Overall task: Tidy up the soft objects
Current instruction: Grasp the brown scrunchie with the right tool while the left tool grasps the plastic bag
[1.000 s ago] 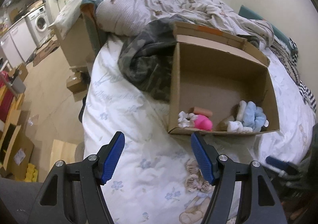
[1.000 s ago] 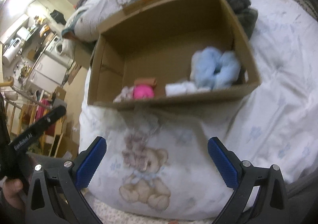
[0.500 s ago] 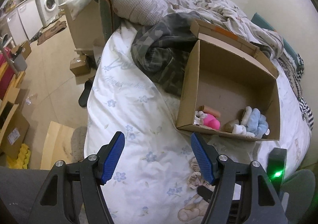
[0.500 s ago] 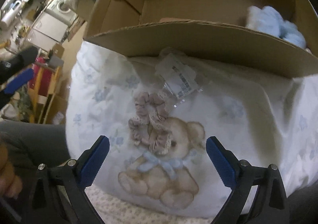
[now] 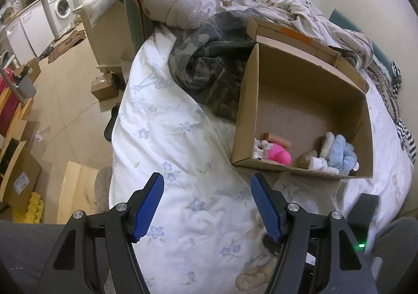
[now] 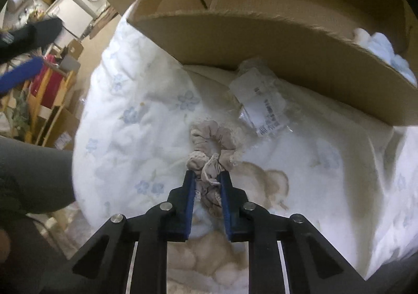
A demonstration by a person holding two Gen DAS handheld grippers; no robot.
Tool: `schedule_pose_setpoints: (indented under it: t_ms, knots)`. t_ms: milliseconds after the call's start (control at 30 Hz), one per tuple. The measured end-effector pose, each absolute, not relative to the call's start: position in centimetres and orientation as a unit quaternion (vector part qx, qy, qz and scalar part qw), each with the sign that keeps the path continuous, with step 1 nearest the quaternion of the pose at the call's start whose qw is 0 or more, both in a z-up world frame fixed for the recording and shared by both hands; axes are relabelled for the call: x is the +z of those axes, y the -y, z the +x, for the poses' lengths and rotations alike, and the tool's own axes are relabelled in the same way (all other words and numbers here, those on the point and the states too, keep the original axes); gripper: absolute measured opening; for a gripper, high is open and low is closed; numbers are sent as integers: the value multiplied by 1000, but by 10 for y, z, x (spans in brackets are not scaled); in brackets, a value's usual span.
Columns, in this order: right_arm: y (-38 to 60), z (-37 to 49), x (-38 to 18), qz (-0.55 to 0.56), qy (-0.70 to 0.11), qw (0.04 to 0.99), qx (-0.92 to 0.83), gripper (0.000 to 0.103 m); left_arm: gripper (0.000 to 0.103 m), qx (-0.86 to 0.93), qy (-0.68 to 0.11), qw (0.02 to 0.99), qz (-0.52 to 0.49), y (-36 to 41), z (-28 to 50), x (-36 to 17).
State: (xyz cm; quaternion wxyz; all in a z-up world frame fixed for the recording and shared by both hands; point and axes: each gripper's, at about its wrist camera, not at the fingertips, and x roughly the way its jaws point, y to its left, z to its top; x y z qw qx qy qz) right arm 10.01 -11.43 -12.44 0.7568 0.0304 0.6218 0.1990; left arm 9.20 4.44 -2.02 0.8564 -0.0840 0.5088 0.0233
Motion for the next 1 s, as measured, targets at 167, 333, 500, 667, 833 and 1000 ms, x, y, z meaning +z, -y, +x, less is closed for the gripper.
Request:
schedule_pose_setpoints:
  t_ms: [167,333,500,667,833,1000]
  knots:
    - [148,86,-87,73,-609,761,213,19,66,13,-515,853,-82,-37,95,-27]
    - [187,84,-61,116,-580,784,188,19,66,-11,-522,851,-67,-19,96,-32]
    - [223,85,-38,141,-534,818,160,19,66,-37,-524,849,-49,8,99,-38]
    - [239,90,-44,167,-516,829,135,19,66,-57,-540,839,-30,36,104,-53]
    - [251,98,-47,186,-513,829,127,19,66,-92,-541,836,-1,67,108,-74]
    - [267,99,-50,208,-513,825,115,19,66,-107,-553,826,15,86,113,-103]
